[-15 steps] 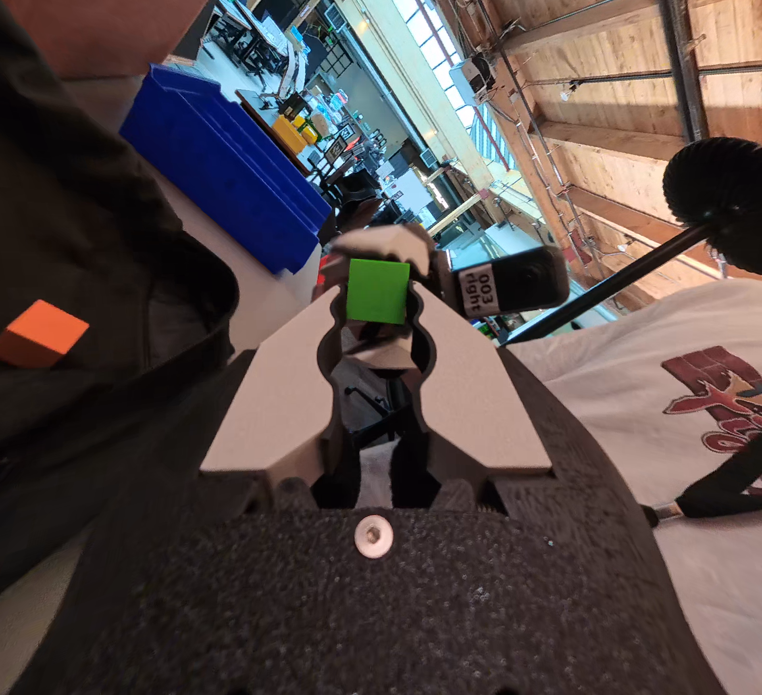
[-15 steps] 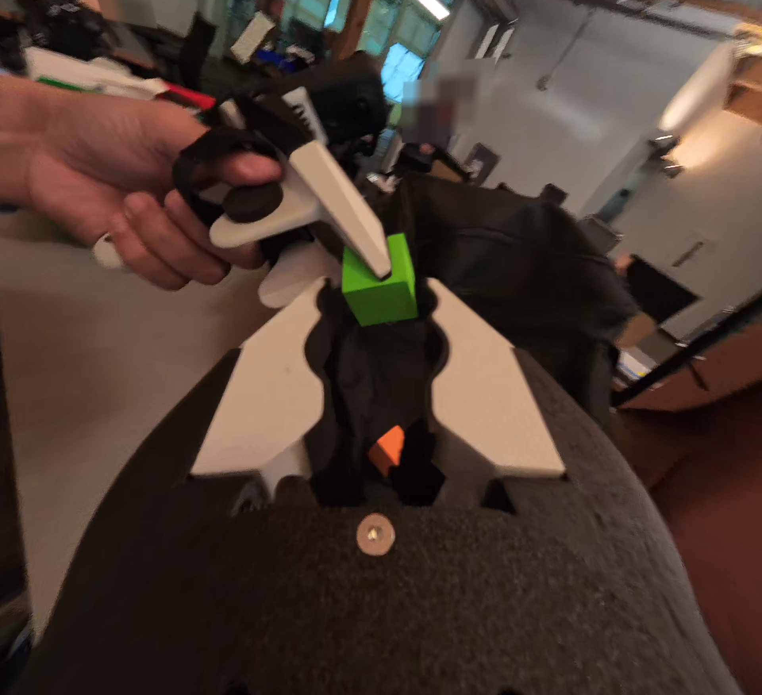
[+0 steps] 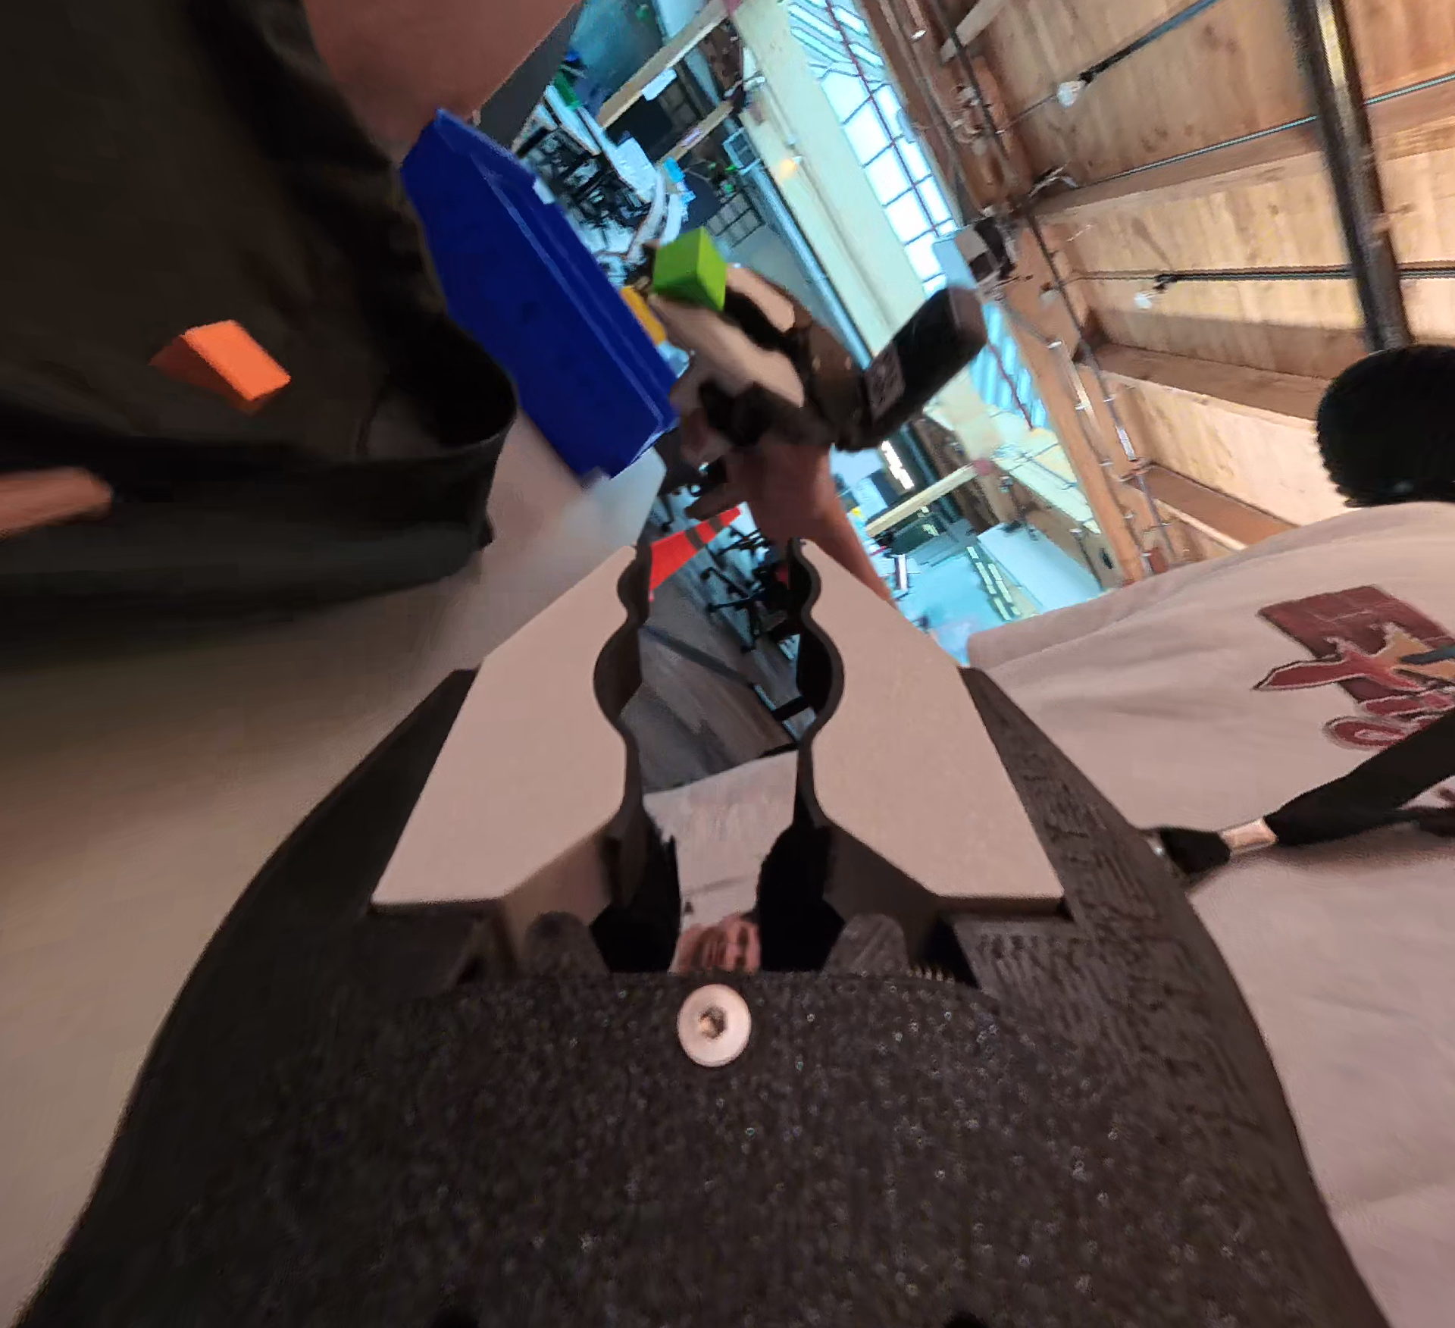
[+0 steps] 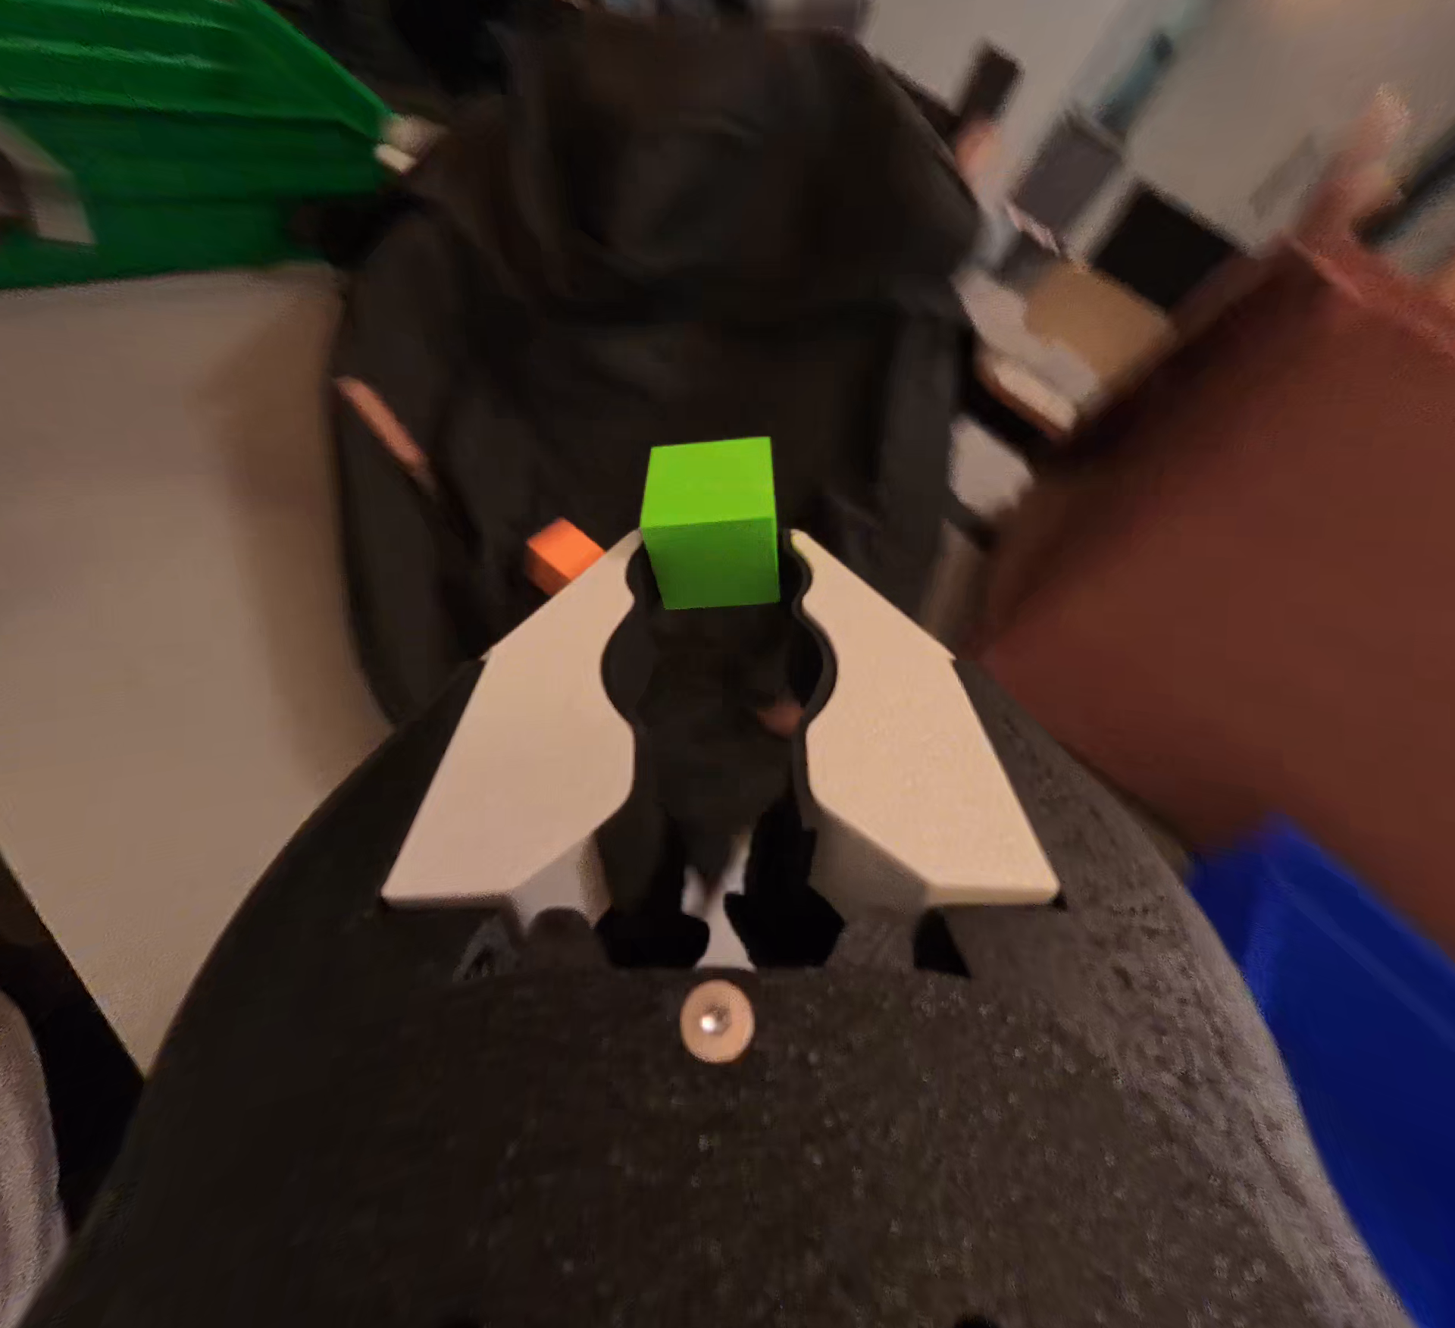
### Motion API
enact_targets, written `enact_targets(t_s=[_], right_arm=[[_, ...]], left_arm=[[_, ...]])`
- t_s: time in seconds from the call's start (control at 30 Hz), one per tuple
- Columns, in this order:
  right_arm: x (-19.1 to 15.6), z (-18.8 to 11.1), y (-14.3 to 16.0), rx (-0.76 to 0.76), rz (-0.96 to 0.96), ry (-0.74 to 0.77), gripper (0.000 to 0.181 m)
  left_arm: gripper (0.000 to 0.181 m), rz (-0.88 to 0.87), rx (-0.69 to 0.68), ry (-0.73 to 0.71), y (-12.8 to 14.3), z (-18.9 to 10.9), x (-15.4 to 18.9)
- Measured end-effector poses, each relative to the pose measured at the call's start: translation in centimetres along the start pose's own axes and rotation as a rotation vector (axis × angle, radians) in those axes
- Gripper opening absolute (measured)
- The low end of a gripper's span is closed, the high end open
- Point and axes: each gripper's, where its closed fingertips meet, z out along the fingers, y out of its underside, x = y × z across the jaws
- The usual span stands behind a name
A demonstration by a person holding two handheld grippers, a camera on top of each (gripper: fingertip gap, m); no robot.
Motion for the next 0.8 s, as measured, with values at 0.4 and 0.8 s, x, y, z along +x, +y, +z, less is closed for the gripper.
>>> enact_targets(t_s=[0.4,0.8], right_arm=[[18.3,-19.2,25.4,-1.134,0.534,0.072,0.029],[15.7,-19.5,31.4,-1.513,0.330,-0.146,0.029]], left_arm=[[0.035,-0.078,-0.134,-0.133,5.0,0.6,-3.4],[0.035,0.039,-0.260,-0.218,5.9,3.8,-3.6]])
